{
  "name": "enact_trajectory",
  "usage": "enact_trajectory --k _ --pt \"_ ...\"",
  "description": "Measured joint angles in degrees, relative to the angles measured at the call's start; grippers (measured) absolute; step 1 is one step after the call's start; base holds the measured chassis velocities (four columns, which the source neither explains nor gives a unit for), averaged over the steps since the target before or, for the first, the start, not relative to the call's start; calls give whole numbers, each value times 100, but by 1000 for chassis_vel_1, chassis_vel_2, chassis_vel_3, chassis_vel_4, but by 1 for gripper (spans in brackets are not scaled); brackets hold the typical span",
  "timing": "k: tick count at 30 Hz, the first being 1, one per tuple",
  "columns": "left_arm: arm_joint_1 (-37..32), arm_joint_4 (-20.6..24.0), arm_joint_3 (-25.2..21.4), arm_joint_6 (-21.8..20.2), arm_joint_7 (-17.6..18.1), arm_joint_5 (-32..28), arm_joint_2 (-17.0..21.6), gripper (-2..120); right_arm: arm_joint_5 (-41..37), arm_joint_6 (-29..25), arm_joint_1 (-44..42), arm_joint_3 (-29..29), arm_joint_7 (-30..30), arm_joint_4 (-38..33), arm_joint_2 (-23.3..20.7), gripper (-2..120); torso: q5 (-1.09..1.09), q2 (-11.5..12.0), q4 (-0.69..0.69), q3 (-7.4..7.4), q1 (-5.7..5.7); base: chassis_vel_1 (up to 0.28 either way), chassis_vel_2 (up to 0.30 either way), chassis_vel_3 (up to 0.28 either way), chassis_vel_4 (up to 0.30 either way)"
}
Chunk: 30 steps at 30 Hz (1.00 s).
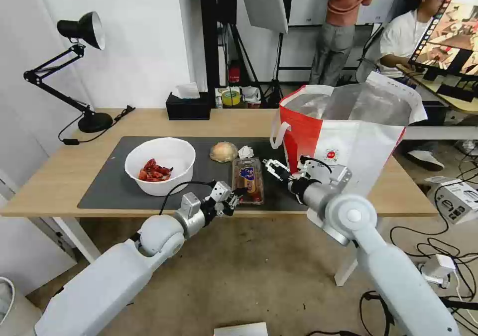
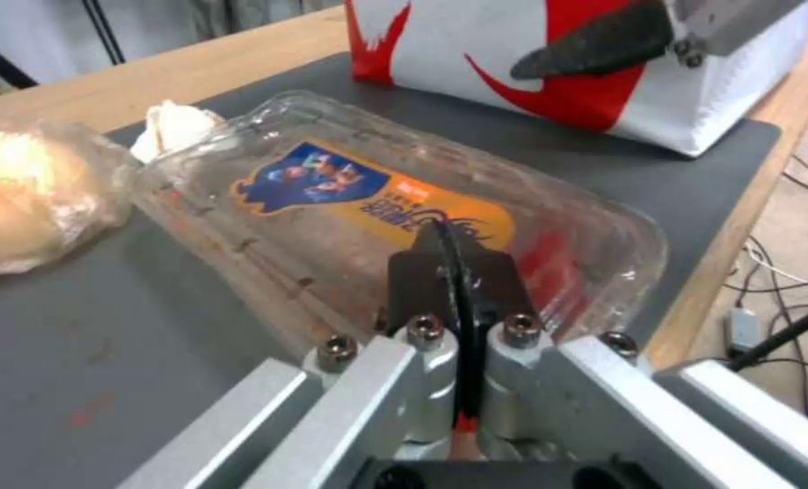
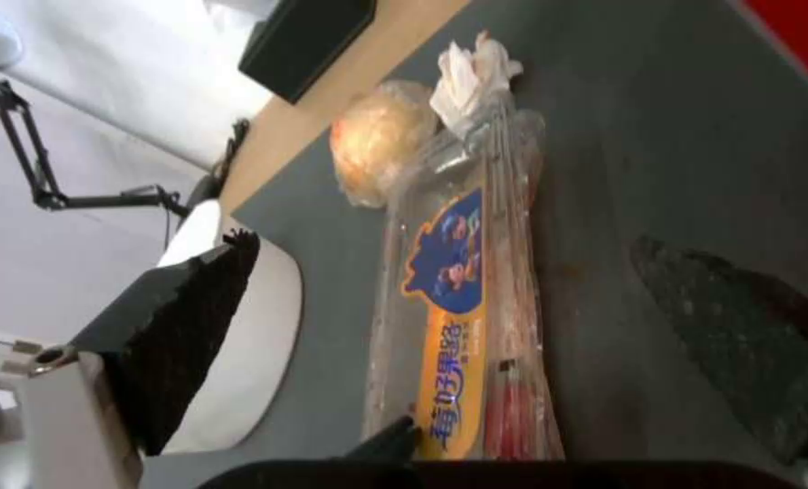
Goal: Pick up the trash from the table and place it into the takeout bag.
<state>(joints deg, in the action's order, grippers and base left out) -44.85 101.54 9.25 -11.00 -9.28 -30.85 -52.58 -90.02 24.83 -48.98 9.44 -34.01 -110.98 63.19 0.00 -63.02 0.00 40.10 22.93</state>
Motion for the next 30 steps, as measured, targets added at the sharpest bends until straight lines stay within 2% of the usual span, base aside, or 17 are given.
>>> enact_trajectory --k 30 --pt "-60 71 18 4 127 -12 -3 0 77 475 578 -342 -90 723 369 100 0 0 0 0 -1 0 0 0 0"
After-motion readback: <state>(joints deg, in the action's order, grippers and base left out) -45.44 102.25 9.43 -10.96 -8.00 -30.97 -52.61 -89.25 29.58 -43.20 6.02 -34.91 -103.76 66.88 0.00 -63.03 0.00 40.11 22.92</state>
